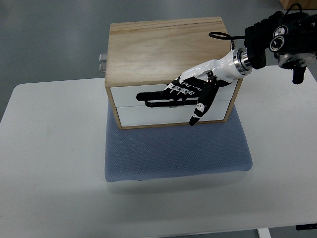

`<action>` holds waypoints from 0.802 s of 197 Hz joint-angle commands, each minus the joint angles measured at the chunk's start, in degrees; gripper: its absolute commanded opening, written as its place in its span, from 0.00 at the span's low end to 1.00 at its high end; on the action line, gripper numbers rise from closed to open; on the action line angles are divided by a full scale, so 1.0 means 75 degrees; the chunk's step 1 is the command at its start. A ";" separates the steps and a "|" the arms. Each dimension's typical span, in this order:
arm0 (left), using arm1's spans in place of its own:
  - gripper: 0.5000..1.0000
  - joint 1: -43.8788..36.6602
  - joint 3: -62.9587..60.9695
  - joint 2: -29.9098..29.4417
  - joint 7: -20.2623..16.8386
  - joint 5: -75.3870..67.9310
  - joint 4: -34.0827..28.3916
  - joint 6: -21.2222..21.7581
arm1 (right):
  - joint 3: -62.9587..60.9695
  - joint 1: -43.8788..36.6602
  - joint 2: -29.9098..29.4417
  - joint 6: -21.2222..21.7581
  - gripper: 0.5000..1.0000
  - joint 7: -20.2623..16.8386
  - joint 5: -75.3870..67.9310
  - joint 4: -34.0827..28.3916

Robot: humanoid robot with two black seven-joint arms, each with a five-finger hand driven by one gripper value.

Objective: Open wood drawer with right hand
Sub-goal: 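Pull the upper white drawer toward the robot with the right hand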

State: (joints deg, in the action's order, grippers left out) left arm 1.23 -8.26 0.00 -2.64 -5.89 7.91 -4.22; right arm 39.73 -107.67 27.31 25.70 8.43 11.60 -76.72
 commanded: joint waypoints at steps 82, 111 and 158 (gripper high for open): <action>1.00 0.0000 0.0000 0.0000 0.0000 0.0001 0.0000 0.0000 | 0.0011 -0.0117 0.0249 0.1240 0.91 -0.0034 0.0000 -0.0376; 1.00 0.0000 0.0000 0.0000 0.0000 0.0001 0.0000 0.0000 | 0.0011 -0.0140 0.0389 0.1240 0.91 -0.0034 0.0024 -0.0552; 1.00 0.0000 0.0000 0.0000 0.0000 0.0001 0.0000 0.0000 | 0.0011 -0.0257 0.0729 0.1240 0.91 -0.0034 0.0047 -0.1009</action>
State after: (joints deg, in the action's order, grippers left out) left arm 1.23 -8.26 0.00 -2.63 -5.89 7.91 -4.22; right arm 39.82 -109.30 31.90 35.00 8.17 11.86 -82.78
